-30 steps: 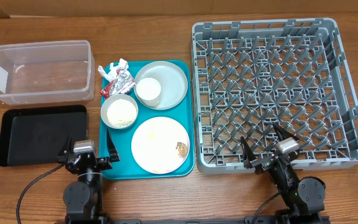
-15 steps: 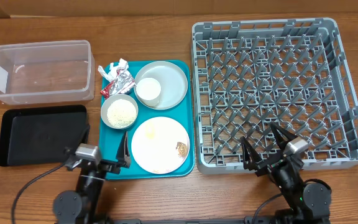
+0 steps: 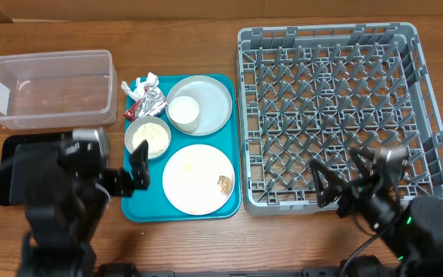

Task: Sort waste into correct bins and load items into the dishwasher rack
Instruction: 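Reach the left gripper to the white cup on the teal tray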

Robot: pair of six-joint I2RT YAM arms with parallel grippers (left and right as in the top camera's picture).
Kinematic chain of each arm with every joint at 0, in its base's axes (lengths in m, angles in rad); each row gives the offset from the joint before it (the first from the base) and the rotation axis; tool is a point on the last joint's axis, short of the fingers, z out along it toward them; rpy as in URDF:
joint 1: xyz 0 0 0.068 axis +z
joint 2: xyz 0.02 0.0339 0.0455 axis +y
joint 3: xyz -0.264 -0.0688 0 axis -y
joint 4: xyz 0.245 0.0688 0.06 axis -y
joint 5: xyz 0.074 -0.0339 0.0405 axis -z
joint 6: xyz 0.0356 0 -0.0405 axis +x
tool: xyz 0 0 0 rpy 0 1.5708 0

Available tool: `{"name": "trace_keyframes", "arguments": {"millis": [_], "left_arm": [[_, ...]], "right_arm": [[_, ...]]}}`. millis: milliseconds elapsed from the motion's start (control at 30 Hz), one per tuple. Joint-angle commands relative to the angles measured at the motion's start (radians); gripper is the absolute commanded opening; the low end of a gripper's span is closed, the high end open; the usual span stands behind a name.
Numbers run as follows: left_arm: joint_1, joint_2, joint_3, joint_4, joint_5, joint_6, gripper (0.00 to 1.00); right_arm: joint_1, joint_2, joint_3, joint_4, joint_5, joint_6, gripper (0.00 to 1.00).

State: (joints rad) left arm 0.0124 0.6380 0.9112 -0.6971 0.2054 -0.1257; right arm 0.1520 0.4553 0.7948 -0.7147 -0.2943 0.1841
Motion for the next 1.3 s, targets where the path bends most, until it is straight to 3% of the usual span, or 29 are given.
{"name": "trace_keyframes", "arguments": {"millis": [0,100,167,300,467,633,767,900,967,1100,1267], "left_arm": [[-0.006,0.149,0.190,-0.079,-0.001,-0.009,1.00],[-0.006,0.222,0.249,-0.118,0.049,-0.016,1.00],[-0.005,0.241,0.249,-0.127,0.046,-0.008,1.00],[-0.005,0.274,0.249,-0.179,-0.014,-0.005,1.00],[0.064,0.269,0.250,-0.253,-0.243,-0.245,1.00],[0.168,0.273,0.250,-0.233,-0.131,-0.261,1.00],[0.174,0.296,0.249,-0.227,-0.003,-0.130,1.00],[0.150,0.368,0.249,-0.224,0.179,-0.004,0.97],[0.133,0.426,0.249,-0.198,0.221,0.039,0.90],[0.079,0.589,0.249,-0.129,0.267,0.082,0.67],[-0.020,0.768,0.257,-0.032,0.210,0.104,0.72]], "right_arm": [[0.006,0.201,0.259,-0.164,0.000,0.003,1.00],[0.006,0.389,0.471,-0.308,0.010,-0.021,1.00],[0.006,0.456,0.516,-0.328,0.011,-0.027,1.00],[0.006,0.557,0.527,-0.277,-0.095,-0.027,1.00],[0.042,0.648,0.527,-0.270,-0.092,0.039,1.00],[0.155,0.713,0.527,-0.271,0.051,0.088,1.00],[0.228,0.741,0.527,-0.275,0.214,0.111,1.00],[0.230,0.745,0.527,-0.263,0.246,0.182,1.00],[0.222,0.745,0.527,-0.258,0.246,0.200,1.00],[0.203,0.745,0.527,-0.262,0.249,0.217,1.00],[0.192,0.745,0.527,-0.290,0.245,0.217,1.00]]}}
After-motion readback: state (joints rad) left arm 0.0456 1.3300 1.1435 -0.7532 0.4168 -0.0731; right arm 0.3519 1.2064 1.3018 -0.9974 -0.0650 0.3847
